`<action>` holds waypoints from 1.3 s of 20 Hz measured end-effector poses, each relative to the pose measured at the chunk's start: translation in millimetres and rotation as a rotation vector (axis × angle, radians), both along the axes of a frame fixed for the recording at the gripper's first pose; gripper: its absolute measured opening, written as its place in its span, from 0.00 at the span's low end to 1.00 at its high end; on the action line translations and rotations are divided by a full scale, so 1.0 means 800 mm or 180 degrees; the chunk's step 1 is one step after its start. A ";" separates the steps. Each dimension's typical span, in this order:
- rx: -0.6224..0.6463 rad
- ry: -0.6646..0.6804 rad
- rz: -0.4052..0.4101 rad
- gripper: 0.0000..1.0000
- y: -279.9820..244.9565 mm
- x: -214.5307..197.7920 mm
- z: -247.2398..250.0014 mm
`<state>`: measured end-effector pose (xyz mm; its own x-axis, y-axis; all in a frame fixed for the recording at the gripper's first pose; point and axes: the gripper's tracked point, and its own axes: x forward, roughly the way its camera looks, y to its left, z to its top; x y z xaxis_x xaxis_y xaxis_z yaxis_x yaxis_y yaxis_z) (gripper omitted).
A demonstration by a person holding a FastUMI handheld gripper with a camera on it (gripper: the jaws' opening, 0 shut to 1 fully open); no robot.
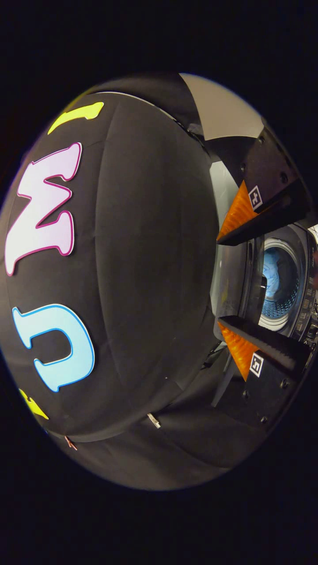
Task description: Put the clothes into the washing machine and then close the washing machine lid.
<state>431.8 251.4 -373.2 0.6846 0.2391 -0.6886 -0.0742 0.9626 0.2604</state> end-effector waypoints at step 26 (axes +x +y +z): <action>-0.0034 0.0488 0.0324 1.00 -0.002 -0.075 0.006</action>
